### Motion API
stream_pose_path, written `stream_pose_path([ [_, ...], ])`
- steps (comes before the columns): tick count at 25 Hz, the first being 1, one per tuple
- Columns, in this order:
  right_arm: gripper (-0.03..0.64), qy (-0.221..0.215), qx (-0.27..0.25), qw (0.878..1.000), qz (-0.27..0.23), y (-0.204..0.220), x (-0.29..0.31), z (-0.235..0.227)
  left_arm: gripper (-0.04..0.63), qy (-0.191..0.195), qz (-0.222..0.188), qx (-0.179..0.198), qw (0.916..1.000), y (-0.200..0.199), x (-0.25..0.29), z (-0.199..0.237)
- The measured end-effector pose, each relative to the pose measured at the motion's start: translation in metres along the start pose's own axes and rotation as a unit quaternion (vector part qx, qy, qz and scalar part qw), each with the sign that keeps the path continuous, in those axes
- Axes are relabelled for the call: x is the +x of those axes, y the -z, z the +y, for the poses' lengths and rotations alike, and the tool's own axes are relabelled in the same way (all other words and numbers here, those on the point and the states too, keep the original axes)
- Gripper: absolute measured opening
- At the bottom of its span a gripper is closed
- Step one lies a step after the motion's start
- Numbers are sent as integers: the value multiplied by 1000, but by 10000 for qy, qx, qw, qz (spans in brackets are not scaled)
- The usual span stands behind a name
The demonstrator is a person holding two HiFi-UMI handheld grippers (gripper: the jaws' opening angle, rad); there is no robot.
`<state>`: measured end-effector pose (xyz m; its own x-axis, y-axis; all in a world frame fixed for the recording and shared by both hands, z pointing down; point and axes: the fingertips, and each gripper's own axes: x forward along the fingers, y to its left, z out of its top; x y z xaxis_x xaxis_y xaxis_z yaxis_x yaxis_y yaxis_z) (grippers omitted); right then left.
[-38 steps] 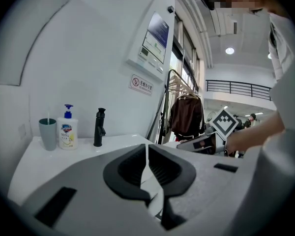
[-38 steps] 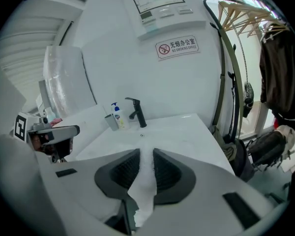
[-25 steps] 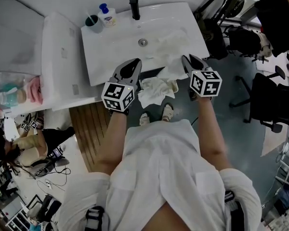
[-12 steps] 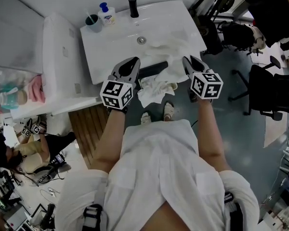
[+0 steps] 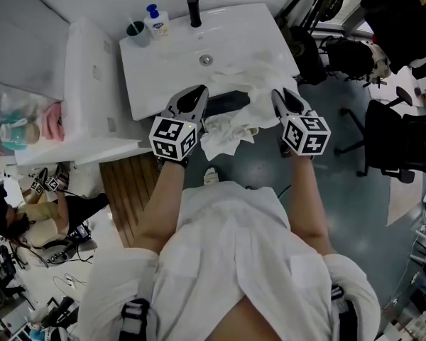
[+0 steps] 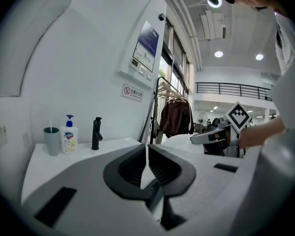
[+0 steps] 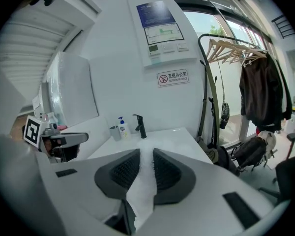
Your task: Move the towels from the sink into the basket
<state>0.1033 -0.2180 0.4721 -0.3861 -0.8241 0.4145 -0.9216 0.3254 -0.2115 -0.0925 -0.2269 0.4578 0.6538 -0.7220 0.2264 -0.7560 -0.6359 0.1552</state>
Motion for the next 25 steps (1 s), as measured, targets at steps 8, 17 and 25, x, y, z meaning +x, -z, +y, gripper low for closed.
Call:
stream_pose_path([
  [8,98,-238,-104,9993,-274,-11,-45,-19,23,-132,-20,-25,9999,3,9,-51],
  [17,98,-360,-158,9987,-311,5,-92,-36,23,-268,-46,-9,9996,12,0,-104],
  [25,98,-448,-258,9983,-283,26,-131,-41,23,-397,-82,-62,9992,28,-20,-145],
])
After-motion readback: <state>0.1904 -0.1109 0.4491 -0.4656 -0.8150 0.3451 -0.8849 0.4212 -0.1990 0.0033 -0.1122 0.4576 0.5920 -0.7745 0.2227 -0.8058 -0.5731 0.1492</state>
